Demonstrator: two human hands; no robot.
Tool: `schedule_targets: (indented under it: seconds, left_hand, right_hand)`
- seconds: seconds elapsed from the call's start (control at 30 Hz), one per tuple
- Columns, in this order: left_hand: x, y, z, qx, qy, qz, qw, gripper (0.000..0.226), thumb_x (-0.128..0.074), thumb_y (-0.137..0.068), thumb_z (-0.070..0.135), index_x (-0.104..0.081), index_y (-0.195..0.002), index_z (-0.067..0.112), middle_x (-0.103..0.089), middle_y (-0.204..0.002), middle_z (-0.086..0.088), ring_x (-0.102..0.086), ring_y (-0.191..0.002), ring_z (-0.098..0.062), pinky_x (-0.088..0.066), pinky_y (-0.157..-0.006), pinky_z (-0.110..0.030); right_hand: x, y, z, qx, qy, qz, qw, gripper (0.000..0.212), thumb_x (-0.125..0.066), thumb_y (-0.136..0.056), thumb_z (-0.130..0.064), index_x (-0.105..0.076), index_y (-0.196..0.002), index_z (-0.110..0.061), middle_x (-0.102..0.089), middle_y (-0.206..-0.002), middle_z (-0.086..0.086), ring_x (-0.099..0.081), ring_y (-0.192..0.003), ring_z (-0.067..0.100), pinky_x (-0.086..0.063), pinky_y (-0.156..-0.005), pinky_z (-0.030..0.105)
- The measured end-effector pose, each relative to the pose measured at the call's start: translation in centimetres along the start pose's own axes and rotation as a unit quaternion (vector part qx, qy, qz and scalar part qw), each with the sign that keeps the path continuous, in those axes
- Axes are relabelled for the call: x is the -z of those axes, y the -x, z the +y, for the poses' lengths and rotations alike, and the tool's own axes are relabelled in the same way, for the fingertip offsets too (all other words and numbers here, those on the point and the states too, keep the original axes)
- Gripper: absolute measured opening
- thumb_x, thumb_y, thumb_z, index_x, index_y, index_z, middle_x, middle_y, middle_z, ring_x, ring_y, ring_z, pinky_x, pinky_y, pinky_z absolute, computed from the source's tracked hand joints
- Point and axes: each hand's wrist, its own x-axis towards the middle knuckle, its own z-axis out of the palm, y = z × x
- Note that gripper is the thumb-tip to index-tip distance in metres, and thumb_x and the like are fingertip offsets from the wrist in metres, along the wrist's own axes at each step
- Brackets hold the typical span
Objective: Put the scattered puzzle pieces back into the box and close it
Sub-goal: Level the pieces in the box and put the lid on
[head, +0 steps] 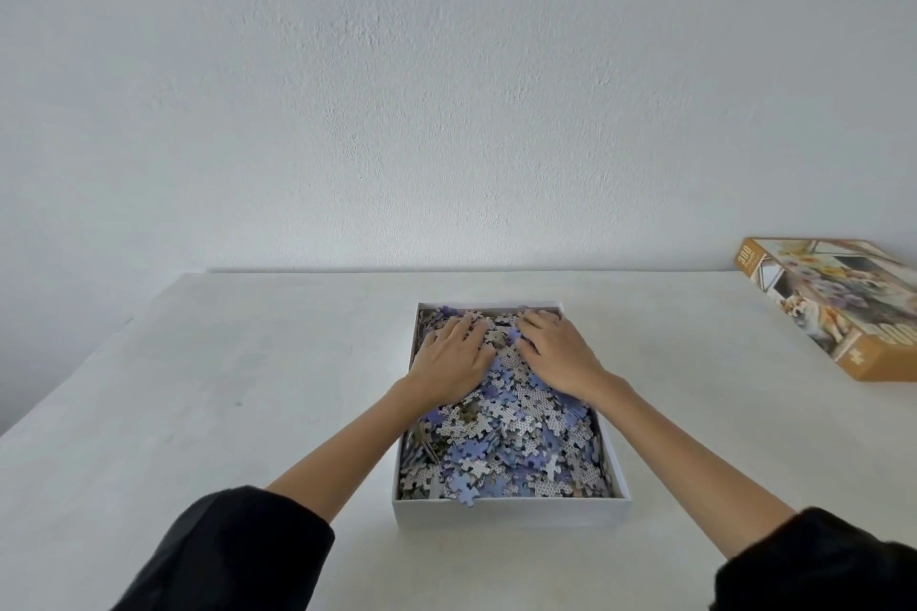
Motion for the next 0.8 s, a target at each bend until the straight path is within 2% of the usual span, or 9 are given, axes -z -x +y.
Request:
schedule_targets:
  seconds: [0.07, 0.17, 0.27, 0.33, 0.43, 0.53, 0.6, 0.7, 0.8]
  left_hand:
    - [-0.4, 0.2, -0.7, 0.006, -0.009, -0.002, 1.000, 0.054, -0.017, -0.101, 0.039, -0.007, -0.149, 0.016, -0.003, -0.157, -0.006, -0.001, -0.145, -0.021, -0.005, -0.116, -0.040]
    - [-0.5, 0.4, -0.9, 0.022, 0.003, 0.023, 0.999, 0.054, -0.018, -0.101, 0.038, -0.010, -0.149, 0.015, -0.004, -0.157, -0.006, -0.002, -0.145, -0.021, -0.005, -0.116, -0.037]
    - [-0.5, 1.1, -0.4, -0.006, 0.058, 0.080, 0.995, 0.049, -0.023, -0.102, 0.034, -0.022, -0.147, 0.015, -0.015, -0.156, -0.003, -0.010, -0.144, -0.017, -0.011, -0.117, -0.038]
    - [-0.7, 1.7, -0.4, -0.035, 0.056, 0.068, 0.996, 0.049, -0.022, -0.102, 0.035, -0.018, -0.148, 0.019, -0.014, -0.156, 0.000, -0.009, -0.144, -0.015, -0.010, -0.117, -0.038]
    - [-1.0, 2.3, -0.7, -0.033, -0.020, 0.013, 0.999, 0.055, -0.017, -0.101, 0.041, -0.003, -0.149, 0.022, -0.001, -0.157, 0.002, 0.002, -0.145, -0.016, -0.004, -0.116, -0.040]
    - [-0.7, 2.1, -0.7, 0.003, -0.029, 0.023, 0.999, 0.058, -0.020, -0.100, 0.043, -0.007, -0.149, 0.014, -0.008, -0.157, -0.005, -0.004, -0.144, -0.021, -0.010, -0.116, -0.040]
    - [-0.2, 2.3, -0.3, 0.019, -0.006, 0.039, 0.999, 0.056, -0.024, -0.100, 0.041, -0.015, -0.146, 0.011, -0.013, -0.155, -0.008, -0.009, -0.143, -0.023, -0.011, -0.116, -0.042]
    - [0.4, 3.0, 0.1, 0.001, 0.054, 0.048, 0.997, 0.055, -0.028, -0.100, 0.039, -0.017, -0.145, 0.011, -0.015, -0.155, -0.006, -0.009, -0.143, -0.019, -0.009, -0.115, -0.044]
    - [1.1, 3.5, -0.2, -0.030, 0.105, -0.093, 0.990, 0.084, -0.027, -0.086, 0.068, -0.003, -0.149, 0.018, 0.009, -0.157, -0.002, 0.012, -0.143, -0.017, 0.004, -0.116, -0.049]
  right_hand:
    - [-0.4, 0.2, 0.0, 0.000, 0.028, -0.030, 0.999, 0.049, -0.021, -0.101, -0.031, -0.020, -0.145, -0.010, -0.015, -0.154, 0.007, -0.010, -0.142, 0.022, -0.003, -0.115, 0.034]
    - [0.1, 0.6, -0.3, -0.013, -0.006, -0.042, 0.999, 0.049, -0.023, -0.101, -0.027, -0.017, -0.145, -0.006, -0.011, -0.154, 0.010, -0.006, -0.143, 0.025, -0.005, -0.114, 0.033]
    - [0.2, 1.2, -0.8, -0.010, -0.029, 0.016, 0.999, 0.052, -0.027, -0.100, -0.025, -0.012, -0.146, -0.007, -0.006, -0.155, 0.009, -0.004, -0.143, 0.022, -0.002, -0.114, 0.028]
    - [-0.2, 1.7, -1.2, 0.019, -0.039, 0.054, 0.998, 0.049, -0.029, -0.100, -0.024, -0.016, -0.146, -0.011, -0.013, -0.154, 0.004, -0.010, -0.143, 0.018, -0.003, -0.113, 0.026]
    - [-0.9, 2.2, -1.4, 0.041, -0.025, 0.005, 0.999, 0.049, -0.025, -0.101, -0.032, -0.013, -0.146, -0.016, -0.012, -0.154, -0.001, -0.005, -0.143, 0.013, -0.003, -0.117, 0.033]
    - [-0.6, 2.4, -1.1, 0.032, -0.004, -0.030, 0.999, 0.051, -0.025, -0.100, -0.036, -0.011, -0.147, -0.019, -0.008, -0.155, -0.002, -0.002, -0.143, 0.014, -0.002, -0.116, 0.039]
    - [-0.3, 2.6, -1.0, 0.036, -0.048, -0.014, 0.998, 0.048, -0.033, -0.099, -0.035, -0.026, -0.143, -0.020, -0.018, -0.153, -0.001, -0.009, -0.142, 0.016, -0.006, -0.115, 0.040]
    - [0.3, 2.9, -1.0, 0.038, -0.136, 0.071, 0.987, 0.035, -0.052, -0.091, -0.033, -0.056, -0.125, -0.023, -0.038, -0.145, 0.002, -0.029, -0.136, 0.020, -0.019, -0.112, 0.040]
    - [0.3, 3.2, -0.9, 0.025, -0.148, 0.120, 0.981, 0.026, -0.062, -0.086, -0.030, -0.067, -0.110, -0.024, -0.053, -0.133, 0.001, -0.042, -0.126, 0.020, -0.033, -0.105, 0.037]
